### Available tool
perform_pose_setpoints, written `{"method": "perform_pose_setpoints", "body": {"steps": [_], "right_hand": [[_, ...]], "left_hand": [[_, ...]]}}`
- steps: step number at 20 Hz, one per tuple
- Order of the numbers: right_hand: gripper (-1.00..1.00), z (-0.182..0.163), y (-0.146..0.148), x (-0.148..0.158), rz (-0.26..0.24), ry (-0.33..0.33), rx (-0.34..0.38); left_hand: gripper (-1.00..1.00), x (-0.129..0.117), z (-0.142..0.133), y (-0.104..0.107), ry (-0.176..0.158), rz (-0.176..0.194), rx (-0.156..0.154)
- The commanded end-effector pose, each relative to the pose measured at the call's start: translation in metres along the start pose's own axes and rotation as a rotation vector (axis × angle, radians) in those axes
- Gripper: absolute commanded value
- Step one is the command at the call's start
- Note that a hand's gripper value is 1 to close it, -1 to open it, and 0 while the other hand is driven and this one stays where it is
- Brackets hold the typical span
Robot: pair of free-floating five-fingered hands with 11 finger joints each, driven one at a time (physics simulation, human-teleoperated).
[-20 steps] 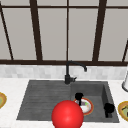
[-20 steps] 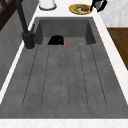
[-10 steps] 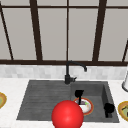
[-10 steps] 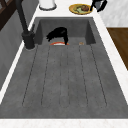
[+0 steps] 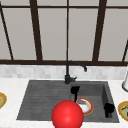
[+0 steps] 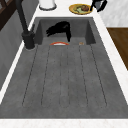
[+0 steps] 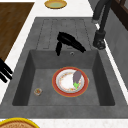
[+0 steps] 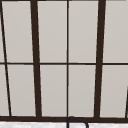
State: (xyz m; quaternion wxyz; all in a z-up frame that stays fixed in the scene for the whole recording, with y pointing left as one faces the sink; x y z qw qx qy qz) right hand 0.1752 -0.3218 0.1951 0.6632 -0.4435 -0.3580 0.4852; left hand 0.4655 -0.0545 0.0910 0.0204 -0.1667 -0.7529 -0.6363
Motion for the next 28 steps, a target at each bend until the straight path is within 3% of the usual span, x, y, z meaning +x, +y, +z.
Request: {"method": "perform_pose_setpoints", "body": {"steps": [1,3,7,8,14,16,18,23,28], "right_hand": [[0.00,0.000,0.000,0.000,0.000,0.000,0.000],[0.00,0.000,0.000,0.000,0.000,0.000,0.000],[0.00,0.000,0.000,0.000,0.000,0.000,0.000],[0.00,0.000,0.000,0.000,0.000,0.000,0.000],[0.00,0.000,0.000,0.000,0.000,0.000,0.000],[0.00,0.000,0.000,0.000,0.000,0.000,0.000],[0.00,0.000,0.000,0.000,0.000,0.000,0.000],[0.00,0.000,0.000,0.000,0.000,0.000,0.000],[0.00,0.000,0.000,0.000,0.000,0.000,0.000]], "left_hand": [[-1.00,0.017,0.004,0.023,-0.007,0.034,-0.007],[-1.00,0.029,0.010,0.036,0.004,0.040,0.008],[-1.00,0.038,0.032,0.050,0.009,0.091,0.018],[-1.00,0.042,0.042,0.050,0.002,0.079,0.024],[-1.00,0.066,0.082,0.060,0.001,0.095,0.025],[-1.00,0.071,0.097,0.062,-0.001,0.089,0.021],[-1.00,0.077,0.113,0.062,-0.005,0.059,0.014],[-1.00,0.104,0.147,0.047,0.004,0.020,0.008],[-1.00,0.137,0.178,0.034,0.003,0.026,0.012]]}}
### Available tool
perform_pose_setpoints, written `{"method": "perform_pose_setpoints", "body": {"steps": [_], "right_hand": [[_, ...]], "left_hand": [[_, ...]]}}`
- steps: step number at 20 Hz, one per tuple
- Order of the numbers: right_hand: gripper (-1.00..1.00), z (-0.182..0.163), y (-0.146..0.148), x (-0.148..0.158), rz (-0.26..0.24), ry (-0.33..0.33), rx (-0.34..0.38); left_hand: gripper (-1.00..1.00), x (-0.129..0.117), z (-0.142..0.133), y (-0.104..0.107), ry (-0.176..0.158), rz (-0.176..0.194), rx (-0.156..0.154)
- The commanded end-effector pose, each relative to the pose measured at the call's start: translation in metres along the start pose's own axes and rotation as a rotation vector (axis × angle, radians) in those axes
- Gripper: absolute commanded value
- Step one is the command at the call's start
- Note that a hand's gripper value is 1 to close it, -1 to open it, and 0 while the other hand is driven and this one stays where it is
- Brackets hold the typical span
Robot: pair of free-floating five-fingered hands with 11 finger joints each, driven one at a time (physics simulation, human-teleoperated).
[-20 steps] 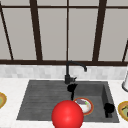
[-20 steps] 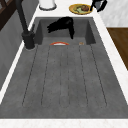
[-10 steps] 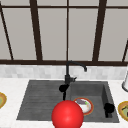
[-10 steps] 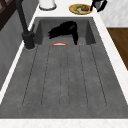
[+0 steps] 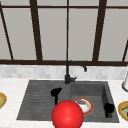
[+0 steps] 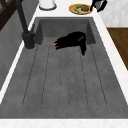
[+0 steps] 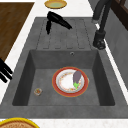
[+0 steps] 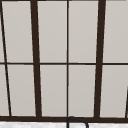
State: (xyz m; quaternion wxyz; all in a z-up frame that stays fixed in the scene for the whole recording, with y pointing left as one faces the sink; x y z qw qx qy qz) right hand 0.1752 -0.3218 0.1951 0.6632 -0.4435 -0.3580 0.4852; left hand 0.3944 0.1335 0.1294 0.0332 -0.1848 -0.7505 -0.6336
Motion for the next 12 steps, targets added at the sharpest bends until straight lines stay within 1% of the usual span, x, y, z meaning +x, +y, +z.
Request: {"method": "perform_pose_setpoints", "body": {"steps": [1,6,8,10,11,12], "right_hand": [[0.00,0.000,0.000,0.000,0.000,0.000,0.000],[0.00,0.000,0.000,0.000,0.000,0.000,0.000],[0.00,0.000,0.000,0.000,0.000,0.000,0.000],[0.00,0.000,0.000,0.000,0.000,0.000,0.000],[0.00,0.000,0.000,0.000,0.000,0.000,0.000],[0.00,0.000,0.000,0.000,0.000,0.000,0.000]], "left_hand": [[-1.00,0.024,0.023,-0.012,0.008,-0.020,0.007],[-1.00,0.053,0.055,-0.028,0.007,-0.026,0.003],[-1.00,0.066,0.065,-0.034,0.000,-0.032,-0.001],[-1.00,0.078,0.078,-0.040,0.000,-0.035,-0.002],[-1.00,0.082,0.084,-0.040,0.001,-0.041,0.020],[-1.00,0.083,0.090,-0.036,0.000,-0.065,0.061]]}}
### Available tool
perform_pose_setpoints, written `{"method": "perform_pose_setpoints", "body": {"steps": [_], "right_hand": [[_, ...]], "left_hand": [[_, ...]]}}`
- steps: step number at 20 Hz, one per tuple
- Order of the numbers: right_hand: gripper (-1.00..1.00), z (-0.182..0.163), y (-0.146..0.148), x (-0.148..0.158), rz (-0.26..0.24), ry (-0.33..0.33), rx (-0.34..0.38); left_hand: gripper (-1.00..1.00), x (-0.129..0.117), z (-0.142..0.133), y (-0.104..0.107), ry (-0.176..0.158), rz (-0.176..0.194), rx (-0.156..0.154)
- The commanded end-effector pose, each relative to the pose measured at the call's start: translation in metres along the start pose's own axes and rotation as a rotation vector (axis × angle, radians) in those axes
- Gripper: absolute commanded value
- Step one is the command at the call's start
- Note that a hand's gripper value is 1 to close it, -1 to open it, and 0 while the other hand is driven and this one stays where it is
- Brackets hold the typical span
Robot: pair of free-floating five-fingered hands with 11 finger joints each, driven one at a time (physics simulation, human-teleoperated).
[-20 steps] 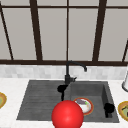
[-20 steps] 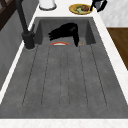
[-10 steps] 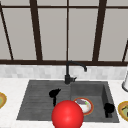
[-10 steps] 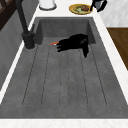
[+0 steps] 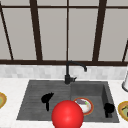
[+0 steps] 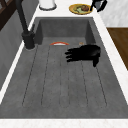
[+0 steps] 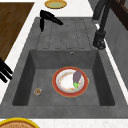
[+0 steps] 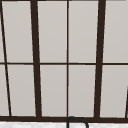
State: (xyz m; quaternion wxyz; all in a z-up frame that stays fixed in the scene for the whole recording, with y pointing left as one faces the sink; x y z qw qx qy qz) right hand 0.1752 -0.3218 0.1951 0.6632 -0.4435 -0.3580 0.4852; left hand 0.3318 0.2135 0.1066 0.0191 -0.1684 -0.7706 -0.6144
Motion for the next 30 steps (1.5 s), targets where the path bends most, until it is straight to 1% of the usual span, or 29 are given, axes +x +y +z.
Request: {"method": "perform_pose_setpoints", "body": {"steps": [1,2,4,5,6,7,8,9,10,11,12,15,16,18,20,22,23,24,25,28,30], "right_hand": [[0.00,0.000,0.000,0.000,0.000,0.000,0.000],[0.00,0.000,0.000,0.000,0.000,0.000,0.000],[0.00,0.000,0.000,0.000,0.000,0.000,0.000],[0.00,0.000,0.000,0.000,0.000,0.000,0.000],[0.00,0.000,0.000,0.000,0.000,0.000,0.000],[0.00,0.000,0.000,0.000,0.000,0.000,0.000],[0.00,0.000,0.000,0.000,0.000,0.000,0.000],[0.00,0.000,0.000,0.000,0.000,0.000,0.000],[0.00,0.000,0.000,0.000,0.000,0.000,0.000],[0.00,0.000,0.000,0.000,0.000,0.000,0.000],[0.00,0.000,0.000,0.000,0.000,0.000,0.000],[0.00,0.000,0.000,0.000,0.000,0.000,0.000],[0.00,0.000,0.000,0.000,0.000,0.000,0.000],[0.00,0.000,0.000,0.000,0.000,0.000,0.000],[0.00,0.000,0.000,0.000,0.000,0.000,0.000],[0.00,0.000,0.000,0.000,0.000,0.000,0.000],[0.00,0.000,0.000,0.000,0.000,0.000,0.000],[0.00,0.000,0.000,0.000,0.000,0.000,0.000],[0.00,0.000,0.000,0.000,0.000,0.000,0.000],[0.00,0.000,0.000,0.000,0.000,0.000,0.000],[0.00,0.000,0.000,0.000,0.000,0.000,0.000]], "left_hand": [[-1.00,0.015,0.025,-0.001,0.006,-0.031,0.026],[-1.00,0.017,0.030,0.001,0.005,-0.033,0.035],[-1.00,0.026,0.038,0.003,-0.007,-0.052,0.050],[-1.00,0.029,0.045,0.004,-0.003,-0.052,0.040],[-1.00,0.034,0.052,0.004,0.008,-0.040,0.013],[-1.00,0.038,0.056,0.004,0.001,-0.046,0.003],[-1.00,0.040,0.060,0.005,-0.002,-0.043,0.000],[-1.00,0.039,0.065,0.006,0.005,-0.023,0.005],[-1.00,0.040,0.066,0.006,0.009,-0.012,0.012],[-1.00,0.040,0.065,0.006,-0.002,-0.017,0.007],[-1.00,0.046,0.058,0.016,0.003,-0.005,-0.010],[-1.00,0.067,0.053,0.030,0.025,0.004,-0.050],[-1.00,0.074,0.053,0.033,0.027,0.005,-0.053],[-1.00,0.084,0.053,0.043,0.028,0.008,-0.051],[-1.00,0.096,0.055,0.048,0.029,0.023,-0.041],[-1.00,0.116,0.059,0.044,0.034,0.031,-0.026],[-1.00,0.124,0.061,0.044,0.030,0.034,-0.031],[-1.00,0.130,0.066,0.045,0.027,0.038,-0.017],[-1.00,0.138,0.069,0.044,0.025,0.038,-0.011],[-1.00,0.163,0.070,0.052,0.032,0.058,-0.021],[-1.00,0.180,0.068,0.056,0.037,0.079,-0.025]]}}
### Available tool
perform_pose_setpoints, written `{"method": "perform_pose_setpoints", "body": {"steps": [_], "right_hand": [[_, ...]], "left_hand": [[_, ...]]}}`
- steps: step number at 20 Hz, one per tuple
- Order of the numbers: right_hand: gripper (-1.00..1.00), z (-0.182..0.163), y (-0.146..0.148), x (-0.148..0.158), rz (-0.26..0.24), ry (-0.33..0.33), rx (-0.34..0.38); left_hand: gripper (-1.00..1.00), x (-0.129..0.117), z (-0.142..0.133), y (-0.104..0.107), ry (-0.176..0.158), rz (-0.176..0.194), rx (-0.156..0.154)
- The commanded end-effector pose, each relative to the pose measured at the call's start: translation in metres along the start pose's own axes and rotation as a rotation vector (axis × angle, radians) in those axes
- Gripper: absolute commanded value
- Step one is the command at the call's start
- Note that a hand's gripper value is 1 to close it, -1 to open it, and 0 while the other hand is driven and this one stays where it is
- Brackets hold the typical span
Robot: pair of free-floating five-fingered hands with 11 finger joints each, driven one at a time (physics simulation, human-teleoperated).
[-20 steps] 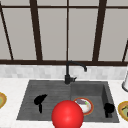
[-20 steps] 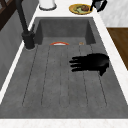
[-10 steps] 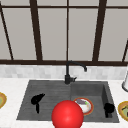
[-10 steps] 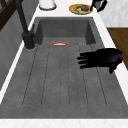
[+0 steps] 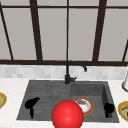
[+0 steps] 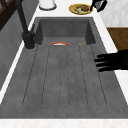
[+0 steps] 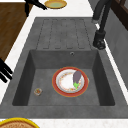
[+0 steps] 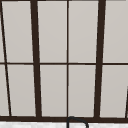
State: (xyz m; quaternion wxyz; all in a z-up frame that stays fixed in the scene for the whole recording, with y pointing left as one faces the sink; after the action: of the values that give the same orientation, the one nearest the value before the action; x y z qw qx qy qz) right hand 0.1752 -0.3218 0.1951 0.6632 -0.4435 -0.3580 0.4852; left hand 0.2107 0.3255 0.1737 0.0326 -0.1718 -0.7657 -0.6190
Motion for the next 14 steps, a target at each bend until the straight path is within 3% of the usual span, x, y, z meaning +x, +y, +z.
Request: {"method": "perform_pose_setpoints", "body": {"steps": [1,3,5,8,9,10,12,14], "right_hand": [[0.00,0.000,0.000,0.000,0.000,0.000,0.000],[0.00,0.000,0.000,0.000,0.000,0.000,0.000],[0.00,0.000,0.000,0.000,0.000,0.000,0.000],[0.00,0.000,0.000,0.000,0.000,0.000,0.000],[0.00,0.000,0.000,0.000,0.000,0.000,0.000],[0.00,0.000,0.000,0.000,0.000,0.000,0.000],[0.00,0.000,0.000,0.000,0.000,0.000,0.000],[0.00,0.000,0.000,0.000,0.000,0.000,0.000]], "left_hand": [[-1.00,0.030,0.001,0.007,0.022,0.062,-0.013],[-1.00,0.041,0.004,0.007,0.016,0.057,-0.005],[-1.00,0.043,0.006,0.003,-0.002,0.021,-0.007],[-1.00,0.048,0.006,0.002,-0.010,0.016,-0.008],[-1.00,0.049,-0.004,0.000,-0.028,0.029,-0.053],[-1.00,0.044,0.001,0.004,-0.008,0.009,-0.034],[-1.00,0.045,0.003,0.003,0.004,0.013,-0.006],[-1.00,0.045,0.003,0.003,0.002,0.012,0.000]]}}
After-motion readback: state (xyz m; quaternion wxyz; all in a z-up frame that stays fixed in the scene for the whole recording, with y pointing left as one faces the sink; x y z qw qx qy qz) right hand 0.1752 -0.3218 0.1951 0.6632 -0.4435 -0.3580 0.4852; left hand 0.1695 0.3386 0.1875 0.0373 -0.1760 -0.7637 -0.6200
